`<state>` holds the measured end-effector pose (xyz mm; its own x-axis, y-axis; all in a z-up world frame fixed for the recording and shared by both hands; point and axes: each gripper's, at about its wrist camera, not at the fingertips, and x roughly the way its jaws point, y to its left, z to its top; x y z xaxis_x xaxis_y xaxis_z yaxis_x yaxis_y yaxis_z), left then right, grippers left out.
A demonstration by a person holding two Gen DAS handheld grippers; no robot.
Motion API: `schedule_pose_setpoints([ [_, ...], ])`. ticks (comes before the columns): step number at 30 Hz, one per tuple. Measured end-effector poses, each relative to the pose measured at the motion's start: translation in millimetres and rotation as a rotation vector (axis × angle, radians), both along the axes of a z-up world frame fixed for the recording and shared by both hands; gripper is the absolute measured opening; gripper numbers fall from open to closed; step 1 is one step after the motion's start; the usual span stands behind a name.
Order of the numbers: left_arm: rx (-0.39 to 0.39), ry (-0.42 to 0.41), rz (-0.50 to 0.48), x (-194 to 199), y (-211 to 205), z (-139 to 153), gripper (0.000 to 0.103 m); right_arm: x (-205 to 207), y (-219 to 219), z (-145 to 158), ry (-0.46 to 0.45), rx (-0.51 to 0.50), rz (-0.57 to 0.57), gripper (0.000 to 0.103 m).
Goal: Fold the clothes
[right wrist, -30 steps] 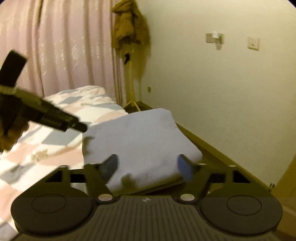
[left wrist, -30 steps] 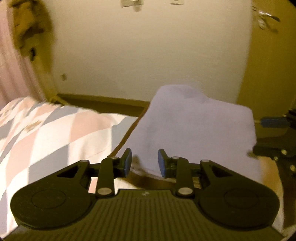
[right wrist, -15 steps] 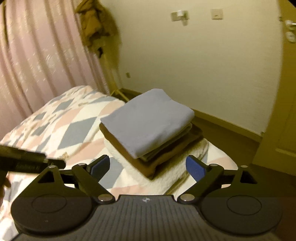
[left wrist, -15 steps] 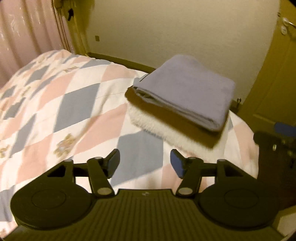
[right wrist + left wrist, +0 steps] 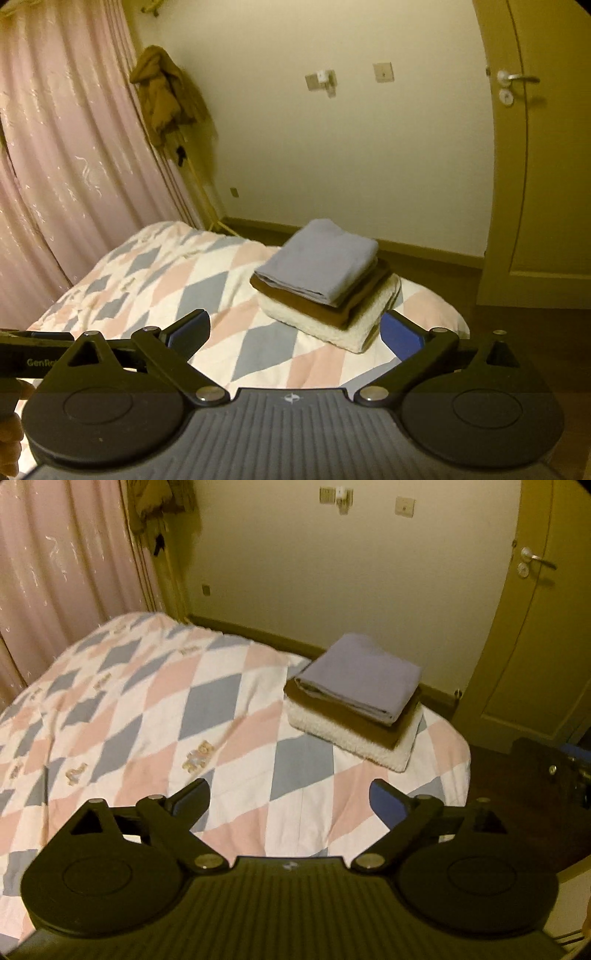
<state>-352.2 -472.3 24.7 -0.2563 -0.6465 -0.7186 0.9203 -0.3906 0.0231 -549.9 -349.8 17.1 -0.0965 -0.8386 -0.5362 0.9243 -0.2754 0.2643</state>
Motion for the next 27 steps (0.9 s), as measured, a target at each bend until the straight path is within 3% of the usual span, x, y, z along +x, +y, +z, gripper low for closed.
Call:
schedule_pose_setpoints([
  [6,-0.010,0.017,0.004,9,16,14,0.097,13,10,18,0.046,0.010,0.005,0.101],
  [15,-0.018,0.026,0.013,16,30,16,0.102,34,-1,21,0.172,0.181,-0.092,0.103],
  [23,-0.046,0.003,0.029,26,39,16,0.102,48,2,26,0.154,0.166,-0.120,0.103],
  [27,-0.104,-0.036,0.031,28,48,19,0.102,53,9,29,0.157,0.125,-0.134,0.103],
])
